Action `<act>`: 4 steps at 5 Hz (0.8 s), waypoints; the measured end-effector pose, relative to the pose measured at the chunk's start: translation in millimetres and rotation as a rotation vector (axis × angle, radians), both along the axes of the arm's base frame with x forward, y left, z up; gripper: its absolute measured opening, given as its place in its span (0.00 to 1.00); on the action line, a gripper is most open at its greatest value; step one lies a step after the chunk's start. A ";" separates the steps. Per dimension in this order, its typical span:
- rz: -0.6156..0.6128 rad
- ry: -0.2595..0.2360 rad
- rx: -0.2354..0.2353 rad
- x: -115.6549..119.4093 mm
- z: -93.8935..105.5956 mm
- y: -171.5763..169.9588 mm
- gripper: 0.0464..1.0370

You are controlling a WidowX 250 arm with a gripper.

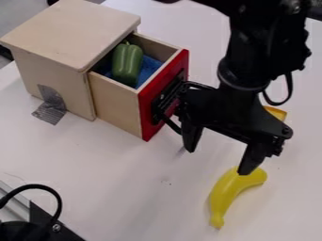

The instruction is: Take the shelf off the drawer

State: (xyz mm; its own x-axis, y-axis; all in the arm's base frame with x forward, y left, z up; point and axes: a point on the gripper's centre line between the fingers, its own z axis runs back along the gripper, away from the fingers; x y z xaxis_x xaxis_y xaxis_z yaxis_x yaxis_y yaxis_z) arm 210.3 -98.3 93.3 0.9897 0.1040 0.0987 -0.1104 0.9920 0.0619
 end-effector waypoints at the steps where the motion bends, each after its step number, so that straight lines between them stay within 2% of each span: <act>1: 0.000 0.025 0.011 -3.6 -6.3 1.1 0.96; 2: 0.000 0.028 0.001 -1.6 -5.5 2.9 0.96; 3: 0.006 0.006 -0.011 10.6 3.1 4.1 0.96; 4: 0.083 -0.007 -0.014 26.5 11.9 28.5 0.96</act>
